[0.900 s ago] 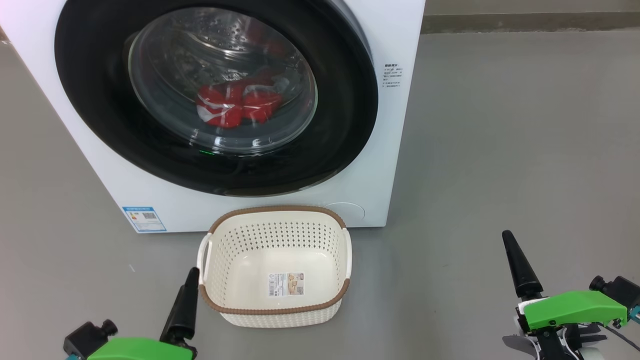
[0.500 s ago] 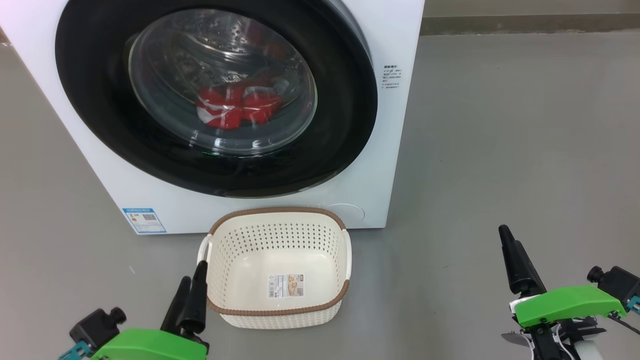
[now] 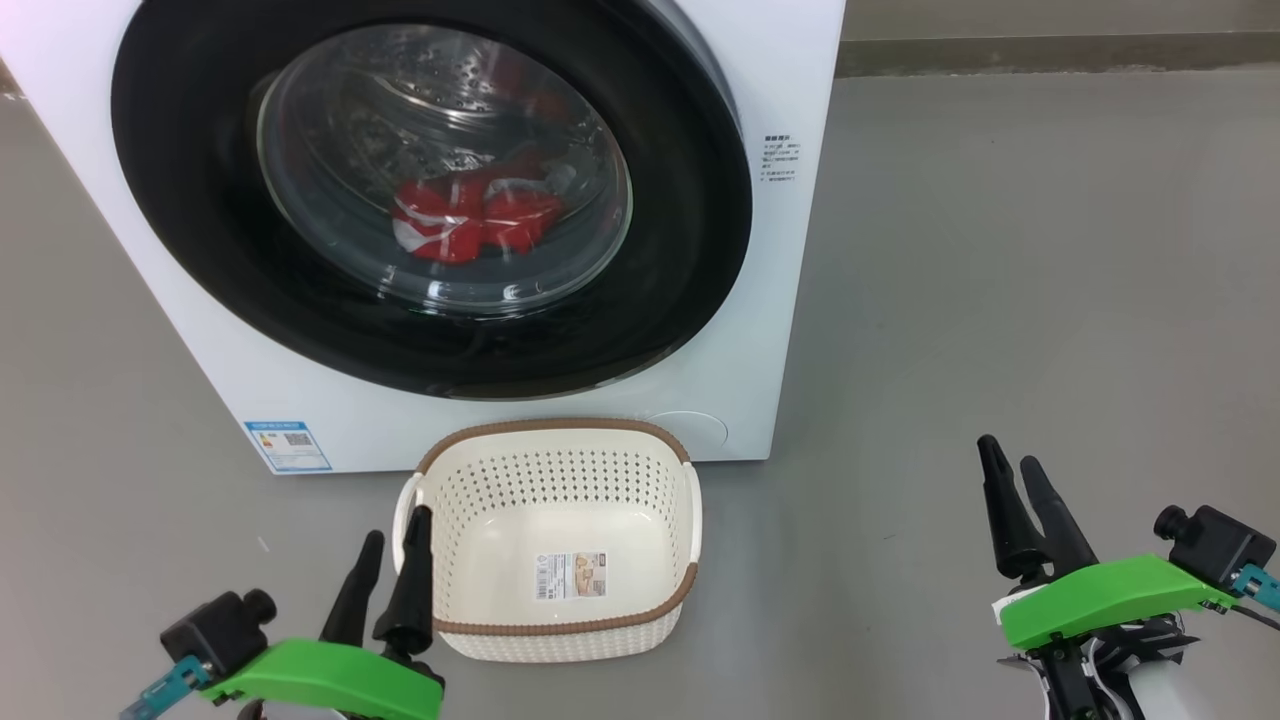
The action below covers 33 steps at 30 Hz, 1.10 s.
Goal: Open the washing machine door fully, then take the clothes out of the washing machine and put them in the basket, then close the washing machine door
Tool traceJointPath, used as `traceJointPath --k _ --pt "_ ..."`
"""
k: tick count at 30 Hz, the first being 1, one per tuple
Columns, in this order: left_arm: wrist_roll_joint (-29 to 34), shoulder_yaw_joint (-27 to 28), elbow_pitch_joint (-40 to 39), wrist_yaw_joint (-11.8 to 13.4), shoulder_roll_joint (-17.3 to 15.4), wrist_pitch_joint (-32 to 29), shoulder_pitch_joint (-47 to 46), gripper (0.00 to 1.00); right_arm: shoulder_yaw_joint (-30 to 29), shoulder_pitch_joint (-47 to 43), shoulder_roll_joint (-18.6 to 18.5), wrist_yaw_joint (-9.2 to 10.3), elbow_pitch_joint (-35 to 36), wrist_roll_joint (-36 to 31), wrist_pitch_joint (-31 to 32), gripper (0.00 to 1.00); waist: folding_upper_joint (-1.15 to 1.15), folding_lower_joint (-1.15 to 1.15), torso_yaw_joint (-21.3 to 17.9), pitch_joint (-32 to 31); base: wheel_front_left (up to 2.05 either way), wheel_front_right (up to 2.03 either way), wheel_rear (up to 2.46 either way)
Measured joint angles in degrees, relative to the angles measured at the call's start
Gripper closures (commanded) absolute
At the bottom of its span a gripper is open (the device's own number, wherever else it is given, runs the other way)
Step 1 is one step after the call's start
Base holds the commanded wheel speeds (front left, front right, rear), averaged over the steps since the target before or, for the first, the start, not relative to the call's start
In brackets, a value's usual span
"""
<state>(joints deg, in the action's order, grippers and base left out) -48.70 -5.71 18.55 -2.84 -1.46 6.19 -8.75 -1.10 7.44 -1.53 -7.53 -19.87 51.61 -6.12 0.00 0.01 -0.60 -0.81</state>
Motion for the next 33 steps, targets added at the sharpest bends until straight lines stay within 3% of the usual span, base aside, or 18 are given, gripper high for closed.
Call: traceJointPath --k 33 --pt "25.42 -3.54 0.51 3.94 -0.29 5.58 -3.31 0.00 0.12 3.24 -0.54 0.00 1.02 -27.86 -5.59 0.00 0.00 0.00 -0.58 -0.30 0.00 0.00 0.00"
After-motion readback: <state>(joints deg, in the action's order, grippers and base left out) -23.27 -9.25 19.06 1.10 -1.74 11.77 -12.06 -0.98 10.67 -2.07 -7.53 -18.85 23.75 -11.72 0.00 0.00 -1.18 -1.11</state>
